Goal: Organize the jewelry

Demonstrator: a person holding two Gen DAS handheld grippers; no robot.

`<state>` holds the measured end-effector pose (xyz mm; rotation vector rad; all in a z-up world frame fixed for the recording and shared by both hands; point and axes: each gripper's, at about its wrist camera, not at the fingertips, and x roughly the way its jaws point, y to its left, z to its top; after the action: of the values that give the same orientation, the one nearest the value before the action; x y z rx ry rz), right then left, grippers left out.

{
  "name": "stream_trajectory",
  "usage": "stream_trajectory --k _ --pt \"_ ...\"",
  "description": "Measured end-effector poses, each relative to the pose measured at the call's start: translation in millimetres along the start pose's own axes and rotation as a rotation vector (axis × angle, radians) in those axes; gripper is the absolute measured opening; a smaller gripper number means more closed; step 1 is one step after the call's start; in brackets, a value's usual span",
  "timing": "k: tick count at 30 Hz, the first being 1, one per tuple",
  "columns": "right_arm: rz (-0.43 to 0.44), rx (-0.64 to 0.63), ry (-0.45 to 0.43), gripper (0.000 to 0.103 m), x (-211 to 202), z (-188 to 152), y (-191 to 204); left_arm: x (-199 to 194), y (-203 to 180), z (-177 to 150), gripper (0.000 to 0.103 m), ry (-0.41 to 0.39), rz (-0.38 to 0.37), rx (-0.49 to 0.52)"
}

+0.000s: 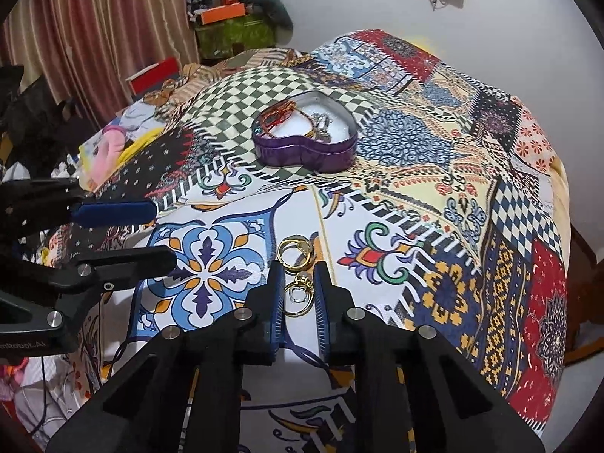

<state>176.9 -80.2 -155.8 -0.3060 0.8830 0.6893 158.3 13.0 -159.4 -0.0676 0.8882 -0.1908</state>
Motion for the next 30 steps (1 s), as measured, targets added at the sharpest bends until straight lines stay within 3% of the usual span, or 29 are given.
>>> stream_trajectory --k 9,16,19,22,30 --pt "-0.004 0.077 -0.074 0.008 -26 2 -22 3 -10 8 0.041 -0.004 -0.016 0.016" --pt "-0.011 0.124 -0.079 0.009 -33 -2 -37 24 -20 23 0.041 0.035 -0.090 0.006" --pt "-0.024 0.129 -0.063 0.016 -32 -6 -42 34 -24 29 0.035 0.053 -0.125 -0.005" --pt "-0.032 0.130 -0.062 0.029 -32 -11 -45 42 -33 34 0.031 0.055 -0.110 0.024" --pt "-0.024 0.125 -0.072 0.030 -32 -15 -48 55 -44 39 0.021 0.058 -0.082 0.068"
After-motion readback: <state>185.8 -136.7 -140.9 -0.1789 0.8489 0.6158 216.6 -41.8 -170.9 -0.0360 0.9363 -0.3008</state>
